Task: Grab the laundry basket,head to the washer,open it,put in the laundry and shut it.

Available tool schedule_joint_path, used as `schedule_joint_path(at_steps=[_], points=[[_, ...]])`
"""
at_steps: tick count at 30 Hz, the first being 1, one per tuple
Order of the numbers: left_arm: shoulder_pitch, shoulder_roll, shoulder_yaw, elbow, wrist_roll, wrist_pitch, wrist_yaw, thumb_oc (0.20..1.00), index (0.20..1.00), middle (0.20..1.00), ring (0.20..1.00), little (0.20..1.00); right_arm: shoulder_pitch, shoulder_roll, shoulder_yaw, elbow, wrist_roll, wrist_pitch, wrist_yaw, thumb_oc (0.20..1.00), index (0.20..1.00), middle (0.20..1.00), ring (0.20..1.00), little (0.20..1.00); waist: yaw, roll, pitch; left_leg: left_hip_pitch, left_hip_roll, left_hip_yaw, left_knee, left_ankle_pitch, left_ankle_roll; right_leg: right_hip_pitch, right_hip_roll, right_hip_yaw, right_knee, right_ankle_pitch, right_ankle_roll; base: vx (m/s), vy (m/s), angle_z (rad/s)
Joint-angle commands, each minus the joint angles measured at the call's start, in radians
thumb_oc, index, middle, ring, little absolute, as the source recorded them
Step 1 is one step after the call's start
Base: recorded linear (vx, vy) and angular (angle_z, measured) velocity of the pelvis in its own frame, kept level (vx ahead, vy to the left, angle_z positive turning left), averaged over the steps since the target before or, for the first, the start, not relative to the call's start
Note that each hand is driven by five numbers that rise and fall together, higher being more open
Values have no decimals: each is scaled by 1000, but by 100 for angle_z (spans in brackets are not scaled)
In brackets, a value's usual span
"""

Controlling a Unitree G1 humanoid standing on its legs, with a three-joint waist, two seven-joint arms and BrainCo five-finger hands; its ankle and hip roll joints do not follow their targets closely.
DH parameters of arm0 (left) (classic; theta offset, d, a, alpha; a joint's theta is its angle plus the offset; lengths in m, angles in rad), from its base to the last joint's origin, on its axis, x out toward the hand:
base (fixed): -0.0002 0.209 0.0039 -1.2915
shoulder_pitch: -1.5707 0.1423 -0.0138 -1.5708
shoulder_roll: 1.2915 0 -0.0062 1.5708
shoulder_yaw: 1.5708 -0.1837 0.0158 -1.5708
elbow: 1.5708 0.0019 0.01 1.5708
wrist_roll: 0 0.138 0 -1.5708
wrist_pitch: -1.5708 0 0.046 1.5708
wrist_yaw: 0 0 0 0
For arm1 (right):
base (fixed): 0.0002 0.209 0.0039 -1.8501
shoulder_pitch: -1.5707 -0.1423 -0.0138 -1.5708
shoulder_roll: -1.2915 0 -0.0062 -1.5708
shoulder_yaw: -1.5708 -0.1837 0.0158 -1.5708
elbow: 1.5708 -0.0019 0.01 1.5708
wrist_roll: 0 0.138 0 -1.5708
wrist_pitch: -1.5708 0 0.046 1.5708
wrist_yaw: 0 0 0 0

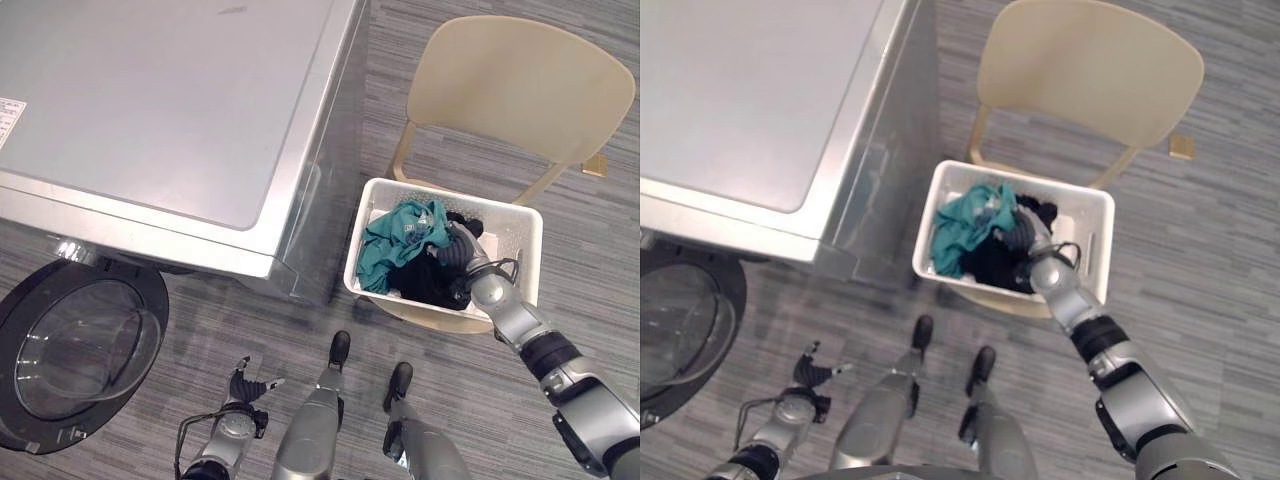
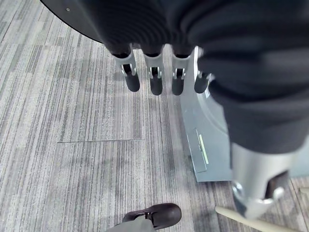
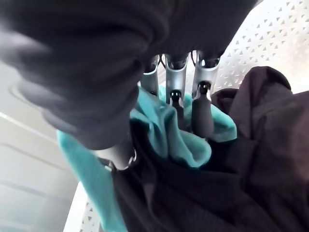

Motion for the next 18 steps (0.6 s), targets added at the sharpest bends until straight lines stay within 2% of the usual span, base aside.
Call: schedule_joint_path(at_steps=[1, 7, 18], points=[[14, 20, -9, 41, 24, -13, 2, 1000, 1000, 1000, 1000, 1000, -71, -47, 74, 11, -81, -21, -12, 1000, 1000, 1000, 1000, 1000, 26, -38, -19, 14, -18, 11, 47, -120, 6, -21, -58, 5, 105, -80, 83, 0, 0, 0], [-11, 33, -14, 52, 30, -18, 19, 1000, 1000, 1000, 1000, 1000, -159, -91, 146, 72, -199, -1, -37, 1000, 1000, 1000, 1000, 1000, 44, -57, 5, -19, -13, -4, 50, -111, 0, -40, -54, -7, 104, -76, 85, -2, -6, 1], [-41, 17, -35, 45, 2, -24, 44, 1000, 1000, 1000, 1000, 1000, -234, -56, 115, 98, -200, 16, -119, 1000, 1000, 1000, 1000, 1000, 58, -62, 31, -53, -16, -12, 46, -105, -4, -66, -53, -21, 102, -71, 86, 5, -3, 7]])
